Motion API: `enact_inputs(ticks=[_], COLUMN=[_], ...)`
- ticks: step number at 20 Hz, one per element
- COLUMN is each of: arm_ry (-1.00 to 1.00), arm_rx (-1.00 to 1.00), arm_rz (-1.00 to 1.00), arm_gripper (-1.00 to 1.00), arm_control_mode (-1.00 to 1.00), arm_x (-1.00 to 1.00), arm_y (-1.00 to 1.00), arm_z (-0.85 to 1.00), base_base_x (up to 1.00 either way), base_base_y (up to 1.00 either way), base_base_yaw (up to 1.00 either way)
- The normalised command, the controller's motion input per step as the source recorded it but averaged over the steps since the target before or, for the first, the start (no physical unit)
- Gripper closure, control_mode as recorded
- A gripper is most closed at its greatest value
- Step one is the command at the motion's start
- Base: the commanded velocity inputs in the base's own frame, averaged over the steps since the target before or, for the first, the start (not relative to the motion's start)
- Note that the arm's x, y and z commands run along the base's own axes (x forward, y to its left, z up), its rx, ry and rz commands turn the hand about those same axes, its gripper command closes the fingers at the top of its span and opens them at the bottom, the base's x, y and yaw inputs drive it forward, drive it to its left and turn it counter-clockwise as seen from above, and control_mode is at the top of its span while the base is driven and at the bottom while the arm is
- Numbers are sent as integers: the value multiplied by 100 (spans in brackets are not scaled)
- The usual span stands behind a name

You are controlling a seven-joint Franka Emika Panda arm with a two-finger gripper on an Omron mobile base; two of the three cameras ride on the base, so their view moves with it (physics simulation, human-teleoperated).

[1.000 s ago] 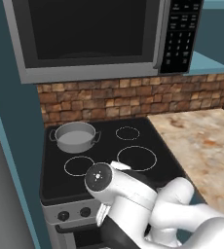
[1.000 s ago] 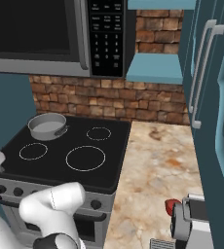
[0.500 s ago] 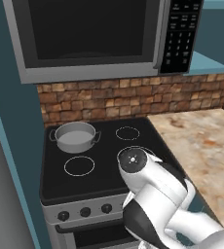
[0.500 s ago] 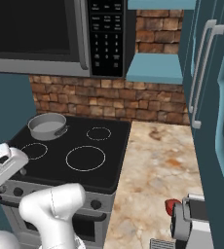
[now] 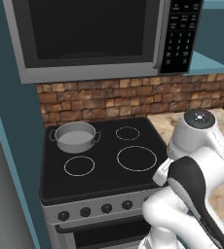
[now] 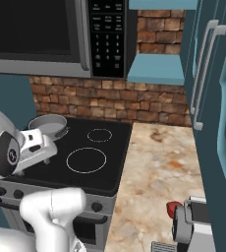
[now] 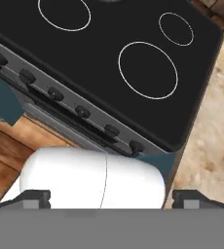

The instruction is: Turn on the burner for the pot on the stove. Wait thirty seconds for the pot to heat up. Then add the onion to the pot.

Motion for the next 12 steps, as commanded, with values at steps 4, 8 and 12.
enact_inputs(ticks=[4,8,12], arm_ry=[-25,-32,-26], arm_rx=[10,7,6], arm_rz=[-15,-29,-35], arm_gripper=[-100,-100,-100], arm_control_mode=[-100,-100,-100], arm_x=[-3,-1,0], arm_y=[-87,-84,-58], arm_z=[19,6,10], base_base_x=[0,0,0], base_base_y=[0,0,0], base_base_yaw=[0,0,0])
